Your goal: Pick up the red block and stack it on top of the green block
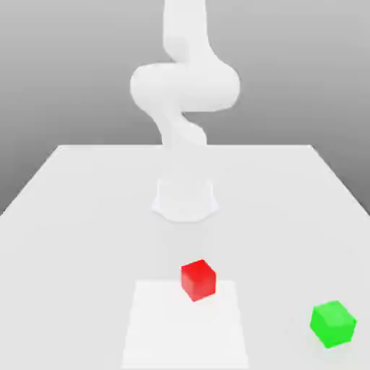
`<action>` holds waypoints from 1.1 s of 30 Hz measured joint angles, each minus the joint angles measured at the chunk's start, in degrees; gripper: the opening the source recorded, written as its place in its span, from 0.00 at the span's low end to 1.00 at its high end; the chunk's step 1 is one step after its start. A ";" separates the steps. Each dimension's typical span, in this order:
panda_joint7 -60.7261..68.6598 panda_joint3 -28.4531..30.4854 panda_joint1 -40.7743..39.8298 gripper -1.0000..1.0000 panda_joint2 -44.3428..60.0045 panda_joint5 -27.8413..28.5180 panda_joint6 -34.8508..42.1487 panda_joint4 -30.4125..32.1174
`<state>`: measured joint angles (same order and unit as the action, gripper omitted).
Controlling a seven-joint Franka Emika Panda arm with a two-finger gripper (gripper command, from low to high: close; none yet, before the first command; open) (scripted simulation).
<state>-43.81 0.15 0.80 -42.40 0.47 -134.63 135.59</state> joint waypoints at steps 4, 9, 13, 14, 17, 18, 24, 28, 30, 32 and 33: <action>3.98 0.55 1.54 0.50 6.71 0.81 -5.44 7.21; 9.24 1.65 3.45 0.50 15.03 1.54 -12.18 16.27; 14.05 2.83 5.13 0.50 22.26 1.90 -17.93 24.03; 15.48 3.14 5.59 0.50 24.28 1.85 -19.50 26.10; 19.81 3.82 6.93 0.50 33.18 1.22 -26.30 31.18; 21.03 4.17 7.59 0.50 37.39 0.67 -29.51 31.87; 24.66 1.16 5.81 0.00 51.68 -3.16 -41.39 31.14; 24.56 1.15 5.77 0.00 51.68 -3.07 -41.34 31.13; 24.51 0.95 5.57 0.00 52.58 -3.04 -42.10 31.02; 24.17 1.20 5.69 0.00 50.68 -2.56 -40.49 31.30; 23.81 1.51 5.87 0.00 48.98 -2.06 -39.03 31.54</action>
<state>-20.01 1.65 6.67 6.58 -1.59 -173.67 167.13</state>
